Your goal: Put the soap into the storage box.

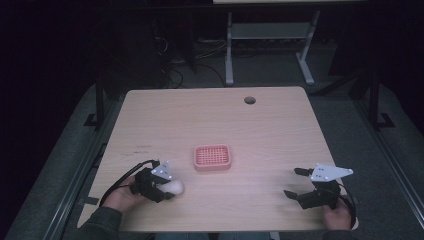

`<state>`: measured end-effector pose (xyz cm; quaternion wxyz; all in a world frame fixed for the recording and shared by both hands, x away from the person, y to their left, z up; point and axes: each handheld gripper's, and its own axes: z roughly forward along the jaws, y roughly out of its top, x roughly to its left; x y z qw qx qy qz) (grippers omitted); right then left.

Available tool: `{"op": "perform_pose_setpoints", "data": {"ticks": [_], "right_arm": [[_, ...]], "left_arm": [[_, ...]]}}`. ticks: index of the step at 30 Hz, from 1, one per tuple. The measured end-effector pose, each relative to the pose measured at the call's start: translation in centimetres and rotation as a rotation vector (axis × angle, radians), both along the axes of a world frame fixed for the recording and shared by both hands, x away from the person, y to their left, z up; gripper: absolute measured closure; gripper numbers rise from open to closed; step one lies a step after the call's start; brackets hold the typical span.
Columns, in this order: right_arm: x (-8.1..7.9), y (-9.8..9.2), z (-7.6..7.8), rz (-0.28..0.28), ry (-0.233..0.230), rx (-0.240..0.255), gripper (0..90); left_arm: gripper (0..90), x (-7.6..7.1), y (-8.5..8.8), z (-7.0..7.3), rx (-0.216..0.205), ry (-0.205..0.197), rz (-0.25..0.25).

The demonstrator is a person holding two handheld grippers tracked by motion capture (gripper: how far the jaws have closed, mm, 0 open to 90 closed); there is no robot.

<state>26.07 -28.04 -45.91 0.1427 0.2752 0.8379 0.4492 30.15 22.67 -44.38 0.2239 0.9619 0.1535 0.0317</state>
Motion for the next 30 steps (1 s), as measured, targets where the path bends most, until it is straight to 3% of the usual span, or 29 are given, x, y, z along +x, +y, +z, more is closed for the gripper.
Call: {"op": "perform_pose_setpoints", "data": {"ticks": [10,17,23,30], "right_arm": [[0.0,0.0,0.0,-0.001,-0.002,0.0,13.5],[-0.1,0.0,0.0,-0.005,-0.002,0.002,13.5],[-0.2,-0.1,0.0,-0.01,0.002,0.011,13.5],[-0.2,-0.4,-0.1,-0.015,0.0,0.026,13.5]], "left_arm": [[49.1,-0.2,-0.2,0.3,0.007,-0.007,-0.01],[49.1,-0.4,-0.4,1.1,-0.002,-0.038,-0.017],[49.1,-0.2,-0.7,1.2,-0.002,-0.033,-0.017],[49.1,0.4,-1.2,2.0,-0.037,-0.044,-0.012]]}}
